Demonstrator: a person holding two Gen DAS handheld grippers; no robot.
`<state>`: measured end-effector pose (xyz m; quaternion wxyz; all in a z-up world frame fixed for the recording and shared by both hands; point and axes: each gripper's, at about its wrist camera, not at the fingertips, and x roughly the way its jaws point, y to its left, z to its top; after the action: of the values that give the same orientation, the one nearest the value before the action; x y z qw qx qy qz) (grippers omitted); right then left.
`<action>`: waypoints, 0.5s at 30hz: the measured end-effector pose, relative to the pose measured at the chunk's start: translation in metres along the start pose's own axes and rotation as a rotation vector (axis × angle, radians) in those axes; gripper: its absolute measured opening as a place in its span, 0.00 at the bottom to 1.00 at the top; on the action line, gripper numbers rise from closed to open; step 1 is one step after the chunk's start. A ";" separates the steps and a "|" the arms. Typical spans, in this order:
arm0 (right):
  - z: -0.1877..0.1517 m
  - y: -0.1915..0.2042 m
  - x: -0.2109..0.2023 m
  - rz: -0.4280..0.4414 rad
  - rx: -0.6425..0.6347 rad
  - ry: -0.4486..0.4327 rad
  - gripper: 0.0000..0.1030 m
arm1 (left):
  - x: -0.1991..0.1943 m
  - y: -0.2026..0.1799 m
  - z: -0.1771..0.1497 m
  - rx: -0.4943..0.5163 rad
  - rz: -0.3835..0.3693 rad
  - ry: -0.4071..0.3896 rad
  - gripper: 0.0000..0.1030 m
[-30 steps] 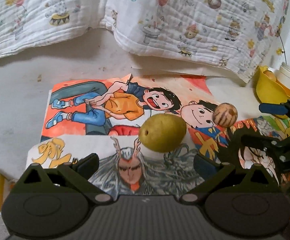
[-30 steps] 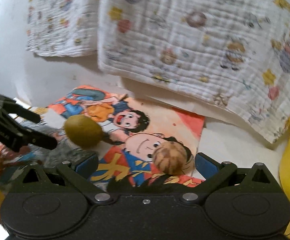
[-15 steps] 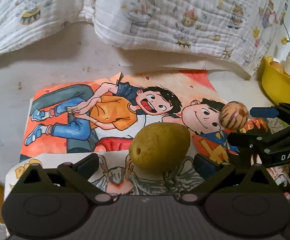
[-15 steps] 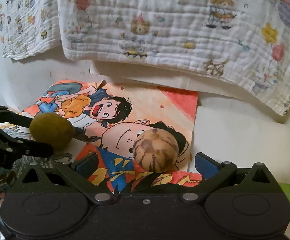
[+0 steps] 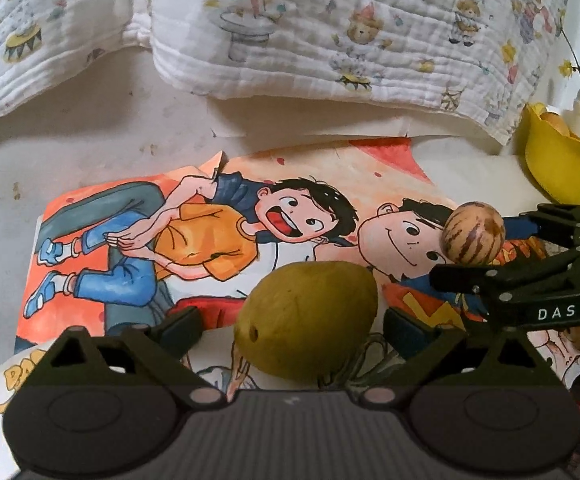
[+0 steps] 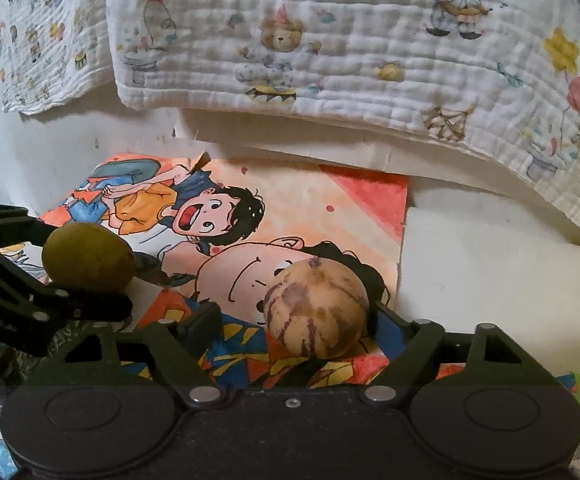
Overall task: Organize fruits
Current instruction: 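Close the left tool on the green pear while the right tool grasps the striped round fruit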
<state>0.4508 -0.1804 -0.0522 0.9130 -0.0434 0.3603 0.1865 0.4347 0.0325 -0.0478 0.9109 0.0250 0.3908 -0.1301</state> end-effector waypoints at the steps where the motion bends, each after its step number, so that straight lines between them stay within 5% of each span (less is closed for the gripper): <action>1: 0.000 0.001 0.000 -0.003 -0.003 -0.003 0.75 | 0.000 -0.001 0.000 0.006 0.003 -0.007 0.94; 7: 0.001 -0.001 0.000 -0.028 0.010 -0.025 0.61 | 0.000 -0.005 -0.003 0.044 0.021 -0.033 0.83; 15: 0.000 -0.002 0.000 -0.053 -0.001 -0.027 0.54 | -0.001 -0.014 -0.004 0.081 0.020 -0.060 0.67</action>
<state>0.4520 -0.1825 -0.0519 0.9224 -0.0509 0.3464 0.1632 0.4278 0.0201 -0.0490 0.9217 0.0617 0.3576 -0.1373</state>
